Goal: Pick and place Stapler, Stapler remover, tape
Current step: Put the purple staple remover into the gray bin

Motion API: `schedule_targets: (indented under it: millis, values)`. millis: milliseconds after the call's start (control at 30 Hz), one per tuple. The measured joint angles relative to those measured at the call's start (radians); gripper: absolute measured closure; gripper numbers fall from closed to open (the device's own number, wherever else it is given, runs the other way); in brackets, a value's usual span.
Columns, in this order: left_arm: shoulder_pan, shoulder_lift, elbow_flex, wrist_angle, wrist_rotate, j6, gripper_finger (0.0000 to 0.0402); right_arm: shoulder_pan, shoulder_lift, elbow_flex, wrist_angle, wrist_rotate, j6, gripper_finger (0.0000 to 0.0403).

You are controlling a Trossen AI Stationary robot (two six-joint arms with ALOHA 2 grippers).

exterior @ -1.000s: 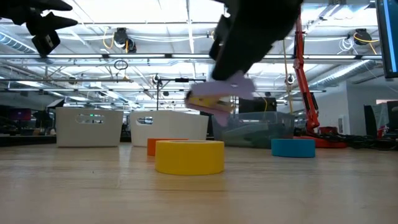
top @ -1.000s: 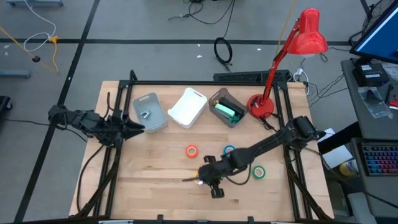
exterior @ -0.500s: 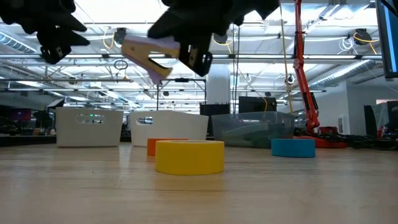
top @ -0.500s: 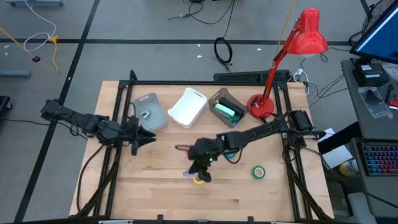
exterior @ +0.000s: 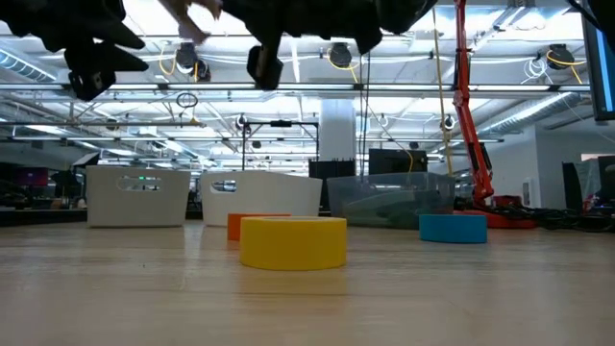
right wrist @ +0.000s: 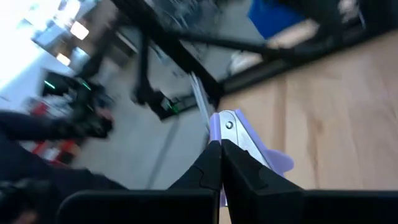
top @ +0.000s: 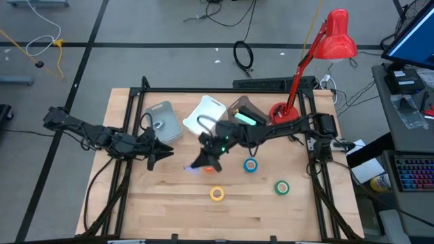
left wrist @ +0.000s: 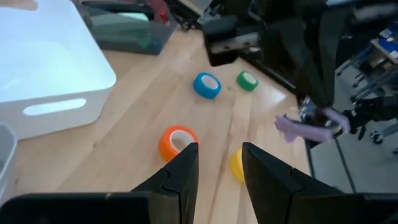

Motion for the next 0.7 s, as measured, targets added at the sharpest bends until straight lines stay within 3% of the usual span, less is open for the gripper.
schedule_targets:
  millis: [300,467,700]
  values:
    - [0.000,0.000,0.000,0.046,-0.083,-0.005,0.0275,-0.126,0.000,0.000,0.218,-0.110,0.168,0.0403]
    - [0.000,0.022,0.000,0.151,-0.209,0.008,0.0275,-0.175,0.000,0.000,0.320,-0.098,0.240,0.0403]
    - [0.001,0.136,0.000,0.338,-0.393,0.089,0.0275,-0.198,-0.001,0.001,0.387,-0.011,0.209,0.0403]
